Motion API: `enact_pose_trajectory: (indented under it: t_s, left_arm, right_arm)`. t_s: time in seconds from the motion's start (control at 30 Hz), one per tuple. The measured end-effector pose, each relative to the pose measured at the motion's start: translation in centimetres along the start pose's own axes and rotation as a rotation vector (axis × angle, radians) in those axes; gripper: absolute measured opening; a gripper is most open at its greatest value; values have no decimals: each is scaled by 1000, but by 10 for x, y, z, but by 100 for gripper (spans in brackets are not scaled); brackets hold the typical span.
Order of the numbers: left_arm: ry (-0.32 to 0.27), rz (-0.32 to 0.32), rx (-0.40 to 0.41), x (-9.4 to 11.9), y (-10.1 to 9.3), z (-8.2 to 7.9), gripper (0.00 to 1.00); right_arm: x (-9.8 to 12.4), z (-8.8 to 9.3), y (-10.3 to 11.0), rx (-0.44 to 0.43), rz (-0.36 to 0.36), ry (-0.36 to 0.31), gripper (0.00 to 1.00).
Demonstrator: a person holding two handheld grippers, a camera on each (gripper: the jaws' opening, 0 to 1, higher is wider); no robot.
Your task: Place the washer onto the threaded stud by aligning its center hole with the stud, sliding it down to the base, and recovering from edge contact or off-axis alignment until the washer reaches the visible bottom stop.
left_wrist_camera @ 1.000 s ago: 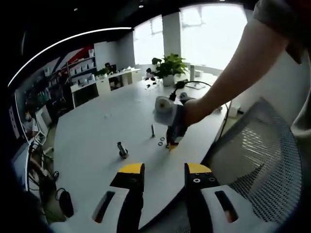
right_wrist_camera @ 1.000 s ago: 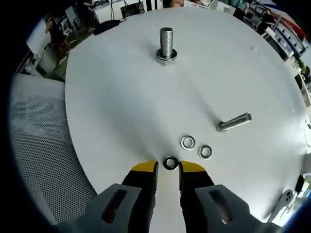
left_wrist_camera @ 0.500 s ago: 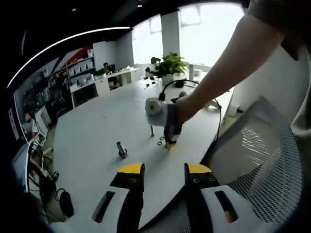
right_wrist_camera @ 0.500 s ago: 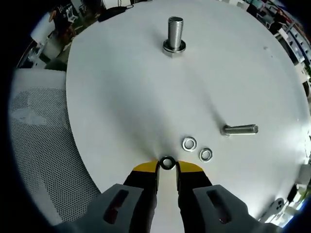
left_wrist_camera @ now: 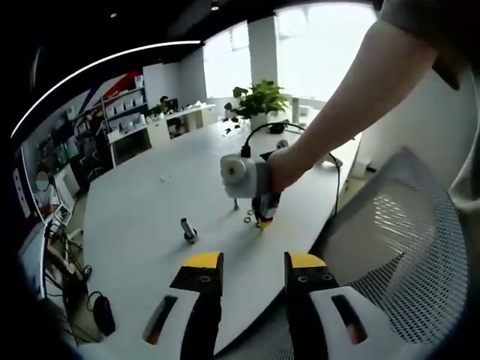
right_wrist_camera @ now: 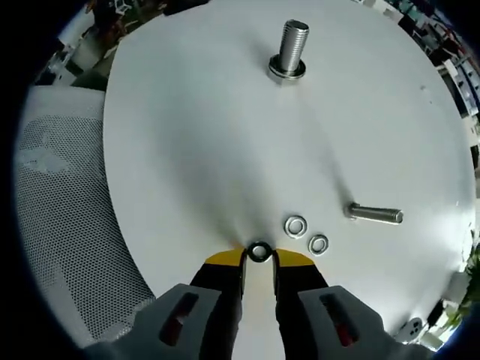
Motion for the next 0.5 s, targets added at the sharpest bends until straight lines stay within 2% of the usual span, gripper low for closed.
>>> enact_pose_trajectory:
  t_s: [0.1,0.13,0.17,0.23,0.5]
  left_arm:
    - [3,2,0,0,0,0,30]
    - [4,3,0,0,0,0,30]
    - [3,3,0,0,0,0,30]
    - [1,3,1,0,0,0,30]
    - [5,-1,2,0,0,1,30]
  right_arm:
    - [-1,2,-3,-50,-8,-13,16]
    - [-1,1,-1,-44,-7,-9,15]
    - [-2,-2,-3,-5,1,-43,14]
    - [-1,-1,-1,-25,-2,-8,14]
    - [-1,1,-6,-40,-27,-7,13]
Point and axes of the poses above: the point that each gripper's makers call its tool centre point, and the gripper's own axes: x roughly backward along the fingers, y roughly to its left, z roughly out of its underside, the point moved 10 cm from there along x, roughly backward along the fingers, and after that the axes turned 12 degrees about z, right-handed, at the moved point
